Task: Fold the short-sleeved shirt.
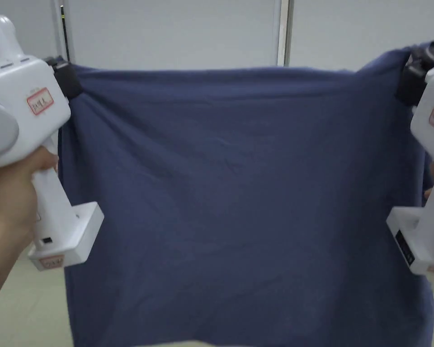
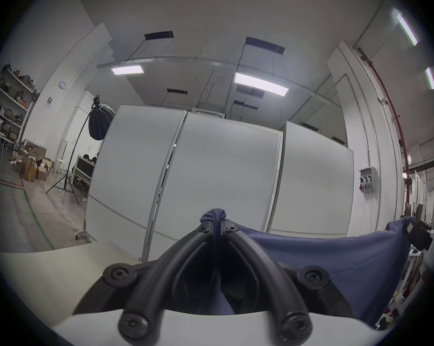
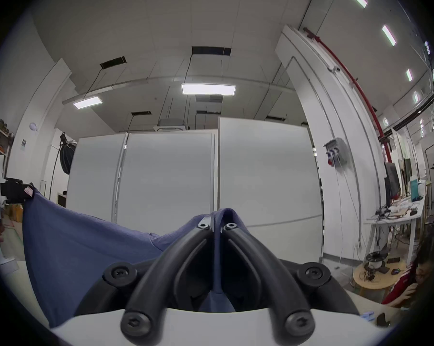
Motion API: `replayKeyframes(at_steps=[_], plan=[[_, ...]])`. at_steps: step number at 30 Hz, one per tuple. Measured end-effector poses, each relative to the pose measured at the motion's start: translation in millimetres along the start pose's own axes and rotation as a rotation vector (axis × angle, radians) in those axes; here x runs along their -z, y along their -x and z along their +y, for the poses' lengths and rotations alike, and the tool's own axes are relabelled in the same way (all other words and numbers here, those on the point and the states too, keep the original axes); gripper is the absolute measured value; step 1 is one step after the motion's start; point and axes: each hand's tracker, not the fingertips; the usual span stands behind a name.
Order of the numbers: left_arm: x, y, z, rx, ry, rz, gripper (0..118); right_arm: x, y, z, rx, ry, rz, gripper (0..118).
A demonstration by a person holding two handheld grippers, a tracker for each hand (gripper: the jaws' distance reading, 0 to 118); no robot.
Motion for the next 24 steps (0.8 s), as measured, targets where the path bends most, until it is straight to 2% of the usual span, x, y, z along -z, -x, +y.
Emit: replayKeyframes(at_steps=[3, 5, 10, 15, 20, 22, 24], plan=[[11.1, -1.0, -1.2, -0.001, -0.029, -0.001, 3, 9.5, 2.0, 3.1, -0.015, -0.036, -0.005, 5], [-5.4, -9.8, -5.0, -0.003, -0.037, 0.001, 3, 6.4, 1.5, 0.3, -0.012, -0.037, 0.001, 5], [-36.9, 4.6, -27.9, -0.038, 0.009, -0.001, 3, -29.2, 0.9, -18.0, 0.04, 0.033, 0.056, 5], [-105.4, 30.3, -55.0, 0.016, 0.08, 0.01, 3, -109.8, 8.3, -37.7, 0.085, 0.15, 0.111, 5], [-212.0, 56.7, -105.5, 0.076, 0.237, 0.04, 3, -211.3, 4.6, -86.8, 0.12, 0.353, 0.14, 5], [-251.4, 65.1, -129.5, 0.094, 0.318, 0.058, 3, -250.1, 4.6, -106.4, 0.134, 0.419, 0.117, 5], [-289.7, 76.5, -153.8, 0.107, 0.386, 0.082, 3, -287.3, 2.5, -122.1, 0.186, 0.49, 0.107, 5]])
